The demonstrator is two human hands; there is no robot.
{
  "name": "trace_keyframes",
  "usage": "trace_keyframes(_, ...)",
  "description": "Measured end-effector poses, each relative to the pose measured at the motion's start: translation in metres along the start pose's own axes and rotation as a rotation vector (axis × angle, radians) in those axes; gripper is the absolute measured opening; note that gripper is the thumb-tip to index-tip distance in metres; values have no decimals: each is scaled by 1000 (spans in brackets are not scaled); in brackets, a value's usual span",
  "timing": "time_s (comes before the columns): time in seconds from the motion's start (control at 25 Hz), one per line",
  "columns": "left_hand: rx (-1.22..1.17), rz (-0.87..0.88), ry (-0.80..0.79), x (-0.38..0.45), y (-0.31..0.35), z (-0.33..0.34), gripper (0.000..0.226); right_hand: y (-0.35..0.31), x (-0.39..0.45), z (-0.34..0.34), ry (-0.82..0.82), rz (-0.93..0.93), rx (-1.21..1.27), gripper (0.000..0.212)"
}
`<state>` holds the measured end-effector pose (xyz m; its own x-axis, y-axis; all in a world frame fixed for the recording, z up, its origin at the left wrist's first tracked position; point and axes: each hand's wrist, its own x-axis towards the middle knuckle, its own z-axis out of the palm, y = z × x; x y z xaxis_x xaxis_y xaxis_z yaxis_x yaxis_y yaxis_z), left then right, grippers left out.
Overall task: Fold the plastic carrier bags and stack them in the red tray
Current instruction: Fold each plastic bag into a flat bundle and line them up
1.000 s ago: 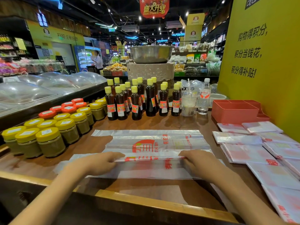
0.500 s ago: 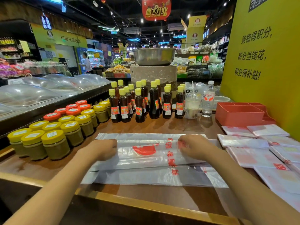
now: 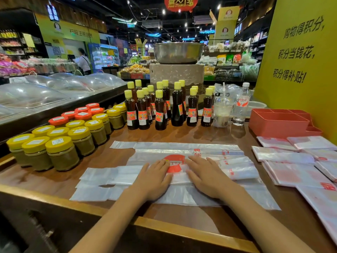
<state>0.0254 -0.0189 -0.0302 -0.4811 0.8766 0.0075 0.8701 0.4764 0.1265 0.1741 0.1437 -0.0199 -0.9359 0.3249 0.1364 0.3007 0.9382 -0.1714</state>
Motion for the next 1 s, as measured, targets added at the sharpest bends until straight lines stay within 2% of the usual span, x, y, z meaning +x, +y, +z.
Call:
trace_keyframes(0.08,10,-4,-31,3,-2,3,59,-14,1,8,-91,-32,-15,55)
trace_keyframes(0.2,4,-10,-47,6,-4,4,60,-11,0,11,-154,48,-17,58)
trace_keyframes(0.56,-16,-160,-22,-6,-51,-1,64,69,-31,-10,-212,362,-58,65)
trace_keyframes(0.76,-22,-159,69,-7,-48,-1,63,72,-26,0,-122,423,-43,69)
trace_keyframes(0.92,-123,70,184,-15,-32,-11,51,74,-29,4,30,397,-30,65)
trace_keyframes(1.0,-100,94,197,-16,-22,-15,51,70,-31,3,165,361,-29,61)
